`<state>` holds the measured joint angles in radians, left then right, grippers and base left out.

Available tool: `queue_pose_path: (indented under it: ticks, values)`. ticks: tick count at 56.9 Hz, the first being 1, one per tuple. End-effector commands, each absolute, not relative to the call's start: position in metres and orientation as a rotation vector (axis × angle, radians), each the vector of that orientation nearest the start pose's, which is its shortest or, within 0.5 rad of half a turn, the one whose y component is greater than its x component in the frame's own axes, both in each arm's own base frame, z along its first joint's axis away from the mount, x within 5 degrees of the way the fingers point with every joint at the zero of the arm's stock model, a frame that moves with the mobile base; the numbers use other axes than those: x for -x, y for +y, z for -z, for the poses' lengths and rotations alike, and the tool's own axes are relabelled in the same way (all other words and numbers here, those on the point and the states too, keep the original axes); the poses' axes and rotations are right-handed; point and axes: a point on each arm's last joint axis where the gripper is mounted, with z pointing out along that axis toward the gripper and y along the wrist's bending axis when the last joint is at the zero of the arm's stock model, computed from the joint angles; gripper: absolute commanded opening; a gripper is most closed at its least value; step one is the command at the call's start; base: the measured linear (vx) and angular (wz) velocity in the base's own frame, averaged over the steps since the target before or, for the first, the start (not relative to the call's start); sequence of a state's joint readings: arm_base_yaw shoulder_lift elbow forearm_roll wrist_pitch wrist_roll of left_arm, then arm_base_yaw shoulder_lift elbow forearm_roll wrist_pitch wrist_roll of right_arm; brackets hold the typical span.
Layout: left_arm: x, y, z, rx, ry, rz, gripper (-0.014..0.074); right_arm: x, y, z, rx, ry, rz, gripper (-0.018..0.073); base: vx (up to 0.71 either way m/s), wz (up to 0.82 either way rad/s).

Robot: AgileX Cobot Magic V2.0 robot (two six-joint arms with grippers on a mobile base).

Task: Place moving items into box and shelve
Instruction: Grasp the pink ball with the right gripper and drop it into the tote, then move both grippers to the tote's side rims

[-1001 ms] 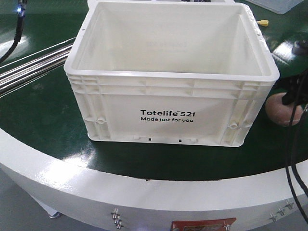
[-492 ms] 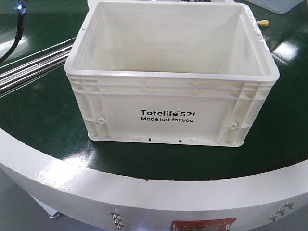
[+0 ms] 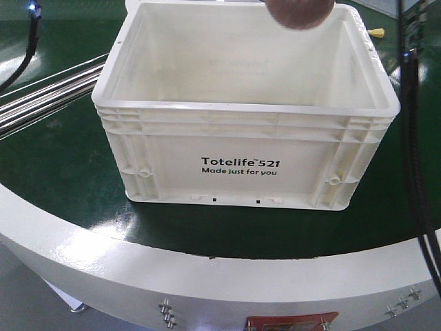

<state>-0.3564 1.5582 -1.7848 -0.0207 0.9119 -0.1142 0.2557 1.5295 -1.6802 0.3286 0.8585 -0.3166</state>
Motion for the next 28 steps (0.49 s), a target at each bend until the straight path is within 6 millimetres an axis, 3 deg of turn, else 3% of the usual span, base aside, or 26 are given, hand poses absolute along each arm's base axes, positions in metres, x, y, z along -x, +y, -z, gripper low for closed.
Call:
queue_pose_path:
  ticks: [1, 13, 19, 28]
  values:
    - [-0.308, -0.119, -0.482, -0.235, 2.02, 0.342, 0.0521, -0.325, 0.105, -0.449, 0.444, 2.045, -0.352, 0.0211, 0.0, 0.0]
    - [-0.308, -0.118, -0.482, -0.232, 2.011, 0.341, 0.0521, -0.334, 0.101, -0.44, 0.367, 2.099, -0.324, 0.0463, 0.0, 0.0]
    - [-0.31, -0.119, -0.483, -0.173, 2.005, 0.377, 0.0521, -0.334, 0.091, -0.439, 0.312, 2.137, -0.241, 0.0481, 0.0, 0.0]
    - [-0.319, -0.118, -0.475, -0.133, 2.032, 0.347, 0.0521, -0.335, 0.068, -0.433, 0.06, 2.23, -0.136, 0.046, 0.0, 0.0]
